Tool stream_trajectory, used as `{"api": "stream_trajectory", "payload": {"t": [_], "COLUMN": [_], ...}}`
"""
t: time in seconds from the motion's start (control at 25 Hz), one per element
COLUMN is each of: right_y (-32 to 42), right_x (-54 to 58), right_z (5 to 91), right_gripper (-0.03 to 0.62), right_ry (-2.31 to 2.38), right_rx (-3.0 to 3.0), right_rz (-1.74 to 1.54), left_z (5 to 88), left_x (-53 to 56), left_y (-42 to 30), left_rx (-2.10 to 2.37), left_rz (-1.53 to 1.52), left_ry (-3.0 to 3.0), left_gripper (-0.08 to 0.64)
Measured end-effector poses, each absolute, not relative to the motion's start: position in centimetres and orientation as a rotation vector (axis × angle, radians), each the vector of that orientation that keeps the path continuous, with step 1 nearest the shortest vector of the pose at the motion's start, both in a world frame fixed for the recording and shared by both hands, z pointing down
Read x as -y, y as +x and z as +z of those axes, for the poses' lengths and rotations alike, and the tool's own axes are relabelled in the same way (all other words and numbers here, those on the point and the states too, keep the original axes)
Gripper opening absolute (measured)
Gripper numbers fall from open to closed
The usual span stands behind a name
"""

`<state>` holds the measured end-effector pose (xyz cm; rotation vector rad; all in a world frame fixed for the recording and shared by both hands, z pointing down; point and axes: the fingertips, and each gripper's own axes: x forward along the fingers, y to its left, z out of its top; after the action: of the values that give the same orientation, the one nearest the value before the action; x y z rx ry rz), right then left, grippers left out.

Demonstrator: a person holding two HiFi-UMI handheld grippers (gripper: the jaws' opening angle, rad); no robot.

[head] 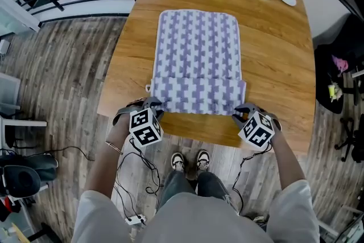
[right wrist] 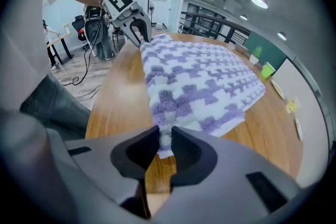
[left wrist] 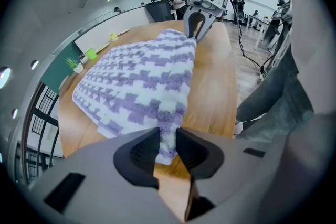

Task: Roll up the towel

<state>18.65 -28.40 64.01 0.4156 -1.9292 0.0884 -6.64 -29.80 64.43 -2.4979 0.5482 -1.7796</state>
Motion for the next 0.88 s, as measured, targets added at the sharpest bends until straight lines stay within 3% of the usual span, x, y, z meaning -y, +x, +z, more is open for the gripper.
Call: {"api": "stream_trajectory", "payload": {"t": [0.16, 0.68, 0.88], "right_y": [18.9, 19.6, 18.0], "right_x": [27.6, 14.9, 21.2], "right_z": [63.8, 57.8, 50.4], "right_gripper": [0.057, 0.051, 0.051], "right_ry": [0.414, 0.304, 0.371], "right_rx": [1.922, 2.004, 2.066], "right_rz": [0.114, 0.359, 0.347], "left_z": [63.9, 57.6, 51.4], "left_x": [29.0, 17.3, 23.8], "left_y": [-6.5, -6.0, -7.9], "left_rx": [-0.582, -0.505, -0.545], "left_rz": [-1.769, -1.716, -1.691], "left_ry": [-2.514, -2.753, -2.733], "left_gripper": [0.067, 0.066, 0.067]}}
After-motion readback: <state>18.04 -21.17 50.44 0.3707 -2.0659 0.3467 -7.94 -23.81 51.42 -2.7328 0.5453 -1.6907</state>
